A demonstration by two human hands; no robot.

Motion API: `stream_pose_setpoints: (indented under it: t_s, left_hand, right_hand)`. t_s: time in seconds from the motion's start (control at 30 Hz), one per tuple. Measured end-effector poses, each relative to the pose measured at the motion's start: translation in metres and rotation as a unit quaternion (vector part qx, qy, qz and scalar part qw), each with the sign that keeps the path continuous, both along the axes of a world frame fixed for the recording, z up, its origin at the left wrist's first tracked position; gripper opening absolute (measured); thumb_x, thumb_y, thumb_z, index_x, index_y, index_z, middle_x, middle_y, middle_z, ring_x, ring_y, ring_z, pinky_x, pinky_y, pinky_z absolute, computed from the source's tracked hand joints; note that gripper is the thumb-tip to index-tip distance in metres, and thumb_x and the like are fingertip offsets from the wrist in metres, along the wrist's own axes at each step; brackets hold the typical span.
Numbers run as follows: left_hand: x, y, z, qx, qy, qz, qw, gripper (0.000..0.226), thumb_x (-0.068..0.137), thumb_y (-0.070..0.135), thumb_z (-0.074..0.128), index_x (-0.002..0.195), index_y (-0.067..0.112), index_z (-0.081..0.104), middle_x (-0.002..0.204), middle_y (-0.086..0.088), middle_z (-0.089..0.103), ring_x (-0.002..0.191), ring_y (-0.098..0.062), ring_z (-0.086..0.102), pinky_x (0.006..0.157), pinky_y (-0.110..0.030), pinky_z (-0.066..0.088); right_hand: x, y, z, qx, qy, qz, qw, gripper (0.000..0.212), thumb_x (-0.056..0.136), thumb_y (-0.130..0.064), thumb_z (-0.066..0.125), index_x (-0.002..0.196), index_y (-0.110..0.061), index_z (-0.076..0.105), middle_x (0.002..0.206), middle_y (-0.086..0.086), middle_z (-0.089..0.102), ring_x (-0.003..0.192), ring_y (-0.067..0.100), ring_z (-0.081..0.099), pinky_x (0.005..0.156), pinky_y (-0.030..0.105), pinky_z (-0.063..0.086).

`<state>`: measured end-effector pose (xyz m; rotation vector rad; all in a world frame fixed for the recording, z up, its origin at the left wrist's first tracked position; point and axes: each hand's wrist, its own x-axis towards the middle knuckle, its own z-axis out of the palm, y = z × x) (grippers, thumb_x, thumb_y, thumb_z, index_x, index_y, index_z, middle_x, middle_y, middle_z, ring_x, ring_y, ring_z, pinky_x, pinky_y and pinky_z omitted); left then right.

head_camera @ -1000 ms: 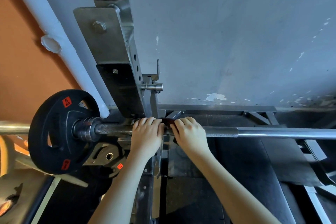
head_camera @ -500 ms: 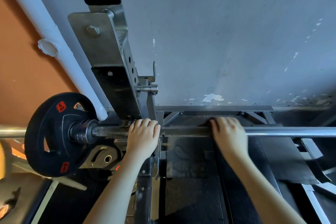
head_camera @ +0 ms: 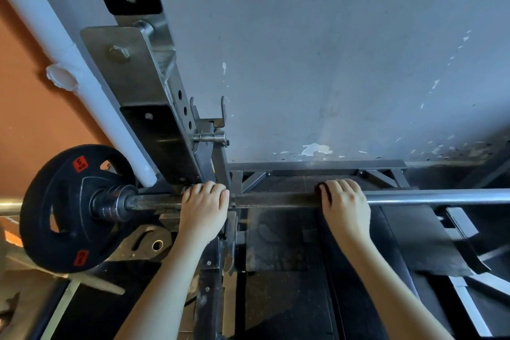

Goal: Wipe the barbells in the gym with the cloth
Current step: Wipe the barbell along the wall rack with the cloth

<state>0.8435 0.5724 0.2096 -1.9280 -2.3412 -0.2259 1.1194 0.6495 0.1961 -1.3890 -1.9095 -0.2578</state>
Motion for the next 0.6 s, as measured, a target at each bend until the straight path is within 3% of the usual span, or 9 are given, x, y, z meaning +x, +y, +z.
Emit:
stream_pose_setpoints:
  t_s: [0.07,0.2,0.27,0.37,0.47,0.6]
  left_hand:
    - [0.001,0.000,-0.002,0.001,0.003,-0.003,1.000,0.055,0.093,0.033,0.018,0.103,0.014,0.069,0.104,-0.006,0.068,0.097,-0.030,0.062,0.089,-0.046,0.047]
    - [0.001,0.000,-0.003,0.031,-0.012,0.001,0.999,0.053,0.095,0.035,0.020,0.103,0.016,0.068,0.103,-0.004,0.067,0.099,-0.028,0.061,0.093,-0.047,0.045]
    - [0.001,-0.001,-0.003,0.041,0.003,-0.003,0.999,0.048,0.094,0.032,0.025,0.101,0.015,0.069,0.101,-0.004,0.068,0.096,-0.029,0.062,0.090,-0.047,0.048]
    - [0.001,-0.003,-0.005,0.024,0.027,-0.016,0.999,0.036,0.093,0.023,0.036,0.101,0.012,0.070,0.100,-0.007,0.068,0.093,-0.031,0.063,0.088,-0.048,0.050]
    - [0.001,-0.001,-0.006,0.033,0.004,0.001,0.999,0.047,0.096,0.030,0.026,0.102,0.015,0.070,0.102,-0.004,0.067,0.095,-0.029,0.061,0.091,-0.046,0.046]
    - [0.000,0.001,-0.009,0.048,-0.014,0.013,0.999,0.051,0.096,0.037,0.021,0.101,0.020,0.069,0.103,0.001,0.066,0.097,-0.025,0.058,0.093,-0.043,0.042]
  right_hand:
    - [-0.025,-0.003,-0.001,0.002,0.024,-0.012,1.000,0.034,0.094,-0.021,0.046,0.069,-0.007,0.065,0.066,0.009,0.064,0.069,0.031,0.061,0.062,0.038,0.052]
    - [-0.086,-0.015,0.001,0.008,-0.009,0.083,0.996,0.032,0.092,-0.017,0.048,0.066,-0.009,0.064,0.064,0.005,0.063,0.064,0.026,0.061,0.057,0.033,0.051]
    - [-0.073,-0.012,0.003,0.006,-0.044,0.119,0.992,0.034,0.092,-0.020,0.045,0.069,-0.009,0.067,0.067,0.004,0.065,0.066,0.026,0.063,0.053,0.033,0.052]
    - [-0.026,-0.008,0.004,0.007,-0.045,0.090,0.995,0.034,0.093,-0.022,0.043,0.076,-0.006,0.068,0.074,0.007,0.068,0.072,0.029,0.064,0.058,0.036,0.055]
    - [-0.031,-0.011,0.000,0.012,0.000,0.030,0.999,0.034,0.096,-0.020,0.044,0.074,-0.005,0.067,0.073,0.009,0.067,0.073,0.030,0.063,0.063,0.037,0.054]
    - [-0.114,-0.020,-0.002,-0.001,-0.021,0.122,0.992,0.040,0.099,-0.017,0.039,0.069,-0.010,0.065,0.066,0.005,0.064,0.066,0.026,0.061,0.061,0.035,0.052]
